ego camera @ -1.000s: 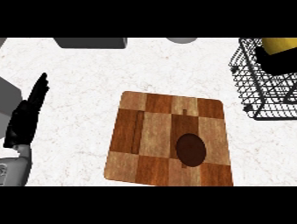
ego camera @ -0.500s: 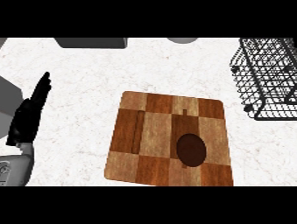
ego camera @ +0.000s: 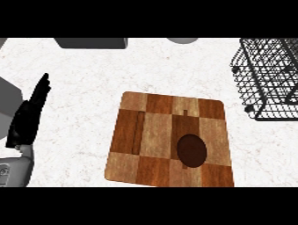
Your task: Pick the lemon from the cutting board and place it in the tiered basket
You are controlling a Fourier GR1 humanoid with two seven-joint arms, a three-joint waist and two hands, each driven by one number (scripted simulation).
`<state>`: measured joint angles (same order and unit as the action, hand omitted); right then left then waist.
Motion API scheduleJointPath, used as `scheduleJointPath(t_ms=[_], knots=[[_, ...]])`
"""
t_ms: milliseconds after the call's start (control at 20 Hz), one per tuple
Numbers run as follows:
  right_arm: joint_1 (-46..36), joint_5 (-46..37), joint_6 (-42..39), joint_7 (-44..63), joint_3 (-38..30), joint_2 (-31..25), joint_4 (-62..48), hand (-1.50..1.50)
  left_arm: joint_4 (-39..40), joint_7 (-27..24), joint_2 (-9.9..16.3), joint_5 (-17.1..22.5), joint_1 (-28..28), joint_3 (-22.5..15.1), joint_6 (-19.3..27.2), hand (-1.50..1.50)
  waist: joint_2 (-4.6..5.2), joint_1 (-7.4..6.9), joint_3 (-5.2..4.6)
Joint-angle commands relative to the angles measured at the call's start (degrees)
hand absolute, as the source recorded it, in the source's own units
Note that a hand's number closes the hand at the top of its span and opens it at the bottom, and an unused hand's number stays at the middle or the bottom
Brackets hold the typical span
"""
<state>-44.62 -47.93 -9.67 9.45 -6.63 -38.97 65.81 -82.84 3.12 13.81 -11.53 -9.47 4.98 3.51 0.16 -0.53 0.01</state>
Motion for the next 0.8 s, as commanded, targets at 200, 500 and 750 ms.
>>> scheduleJointPath(t_ms=[200, 500, 750], knots=[[1.3, 9.2, -3.6, 1.8, -7.9, 5.1, -7.6, 1.50, -0.4, 1.4, -1.2, -1.1, -1.3, -0.7, 0.9, 0.00, -0.10, 0.90, 0.05], [4.5, 9.1, -0.1, -4.3, -9.2, 4.5, -10.8, -1.50, -0.9, 0.6, -0.2, 0.2, 0.1, 1.1, -0.9, 0.00, -0.08, 0.35, 0.01], [-0.3, 12.9, 2.1, -5.7, -13.7, 3.5, -11.8, -1.50, -0.8, -1.1, -0.5, 0.0, 1.8, 1.0, -1.2, 0.00, -0.13, 0.13, 0.00]])
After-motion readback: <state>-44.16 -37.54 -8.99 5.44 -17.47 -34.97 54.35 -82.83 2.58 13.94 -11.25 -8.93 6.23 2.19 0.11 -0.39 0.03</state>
